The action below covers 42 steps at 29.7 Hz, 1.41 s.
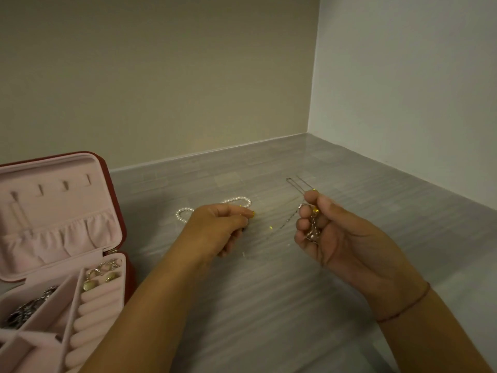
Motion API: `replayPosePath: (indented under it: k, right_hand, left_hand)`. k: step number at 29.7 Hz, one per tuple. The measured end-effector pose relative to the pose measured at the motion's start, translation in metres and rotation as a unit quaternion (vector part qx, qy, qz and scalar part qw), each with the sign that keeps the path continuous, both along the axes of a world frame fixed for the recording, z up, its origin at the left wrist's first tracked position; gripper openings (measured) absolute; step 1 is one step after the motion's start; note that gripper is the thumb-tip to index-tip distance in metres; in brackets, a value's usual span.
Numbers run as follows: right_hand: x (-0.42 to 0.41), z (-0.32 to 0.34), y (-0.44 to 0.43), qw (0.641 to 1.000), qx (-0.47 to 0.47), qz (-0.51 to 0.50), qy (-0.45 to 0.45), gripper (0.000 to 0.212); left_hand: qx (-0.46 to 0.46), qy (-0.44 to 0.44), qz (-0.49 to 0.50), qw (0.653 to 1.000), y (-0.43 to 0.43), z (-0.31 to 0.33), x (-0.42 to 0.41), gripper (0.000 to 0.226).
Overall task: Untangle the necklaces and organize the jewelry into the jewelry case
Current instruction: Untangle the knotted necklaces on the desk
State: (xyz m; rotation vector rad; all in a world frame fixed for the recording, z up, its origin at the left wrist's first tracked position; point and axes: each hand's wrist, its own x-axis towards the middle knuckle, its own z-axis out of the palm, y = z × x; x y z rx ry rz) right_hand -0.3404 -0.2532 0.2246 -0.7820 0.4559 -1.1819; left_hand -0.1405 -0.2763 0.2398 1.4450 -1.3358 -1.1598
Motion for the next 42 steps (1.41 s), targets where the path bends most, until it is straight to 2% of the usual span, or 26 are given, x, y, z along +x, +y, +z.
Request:
replayPosePath:
  k: [2,6,8,10,12,14,20,23,26,29,32,35,37,42]
  right_hand:
    - [0.004,0.003,0.002,0.998,-0.003,-0.021,0.056,0.016]
    - [0.011,0.005,0.004,0.97,-0.042,-0.096,0.219,0.023]
    - [0.015,0.006,0.006,0.945,-0.07,-0.129,0.291,0.029]
    - [0.017,0.006,0.005,0.928,-0.089,-0.16,0.324,0.024]
    - [0.02,0.007,0.004,0.93,-0.094,-0.176,0.308,0.018]
    - [0.021,0.006,0.004,0.932,-0.089,-0.18,0.3,0.02]
    - [0.022,0.003,0.002,0.938,-0.077,-0.154,0.301,0.03]
    - [0.023,0.004,0.004,0.937,-0.082,-0.153,0.304,0.025]
    - [0.02,0.004,0.003,0.937,-0.087,-0.17,0.291,0.022]
    - [0.018,0.005,0.003,0.955,-0.066,-0.174,0.229,0.021]
    - [0.016,0.005,0.002,0.964,-0.051,-0.179,0.188,0.019]
    - [0.015,0.006,0.002,0.961,-0.05,-0.194,0.189,0.018]
    - [0.015,0.006,0.001,0.96,-0.053,-0.199,0.188,0.017]
    - [0.016,0.01,0.001,0.969,-0.061,-0.185,0.154,0.015]
  left_hand:
    - [-0.028,-0.043,-0.005,0.999,0.0,-0.004,-0.002,0.017]
    - [-0.085,-0.094,-0.023,0.992,0.0,-0.007,-0.005,0.022]
    - [-0.089,-0.062,-0.07,0.992,0.004,-0.004,-0.008,0.02]
    - [-0.062,0.019,-0.145,0.987,0.01,0.001,-0.014,0.021]
    - [-0.047,0.074,-0.182,0.979,0.014,0.0,-0.02,0.027]
    - [-0.059,0.085,-0.181,0.978,0.014,-0.004,-0.025,0.032]
    - [-0.058,0.076,-0.169,0.981,0.015,-0.006,-0.028,0.021]
    - [-0.057,0.058,-0.156,0.984,0.017,-0.004,-0.029,0.014]
    - [-0.058,0.024,-0.142,0.988,0.017,-0.002,-0.027,0.022]
    - [-0.053,0.01,-0.127,0.99,0.016,0.0,-0.025,0.032]
    - [-0.042,0.071,-0.123,0.989,0.014,0.002,-0.024,0.039]
    - [-0.005,0.186,-0.143,0.972,0.013,0.004,-0.024,0.022]
    - [0.013,0.241,-0.156,0.958,0.013,0.002,-0.024,0.02]
    - [0.027,0.208,-0.183,0.961,0.016,0.005,-0.023,0.035]
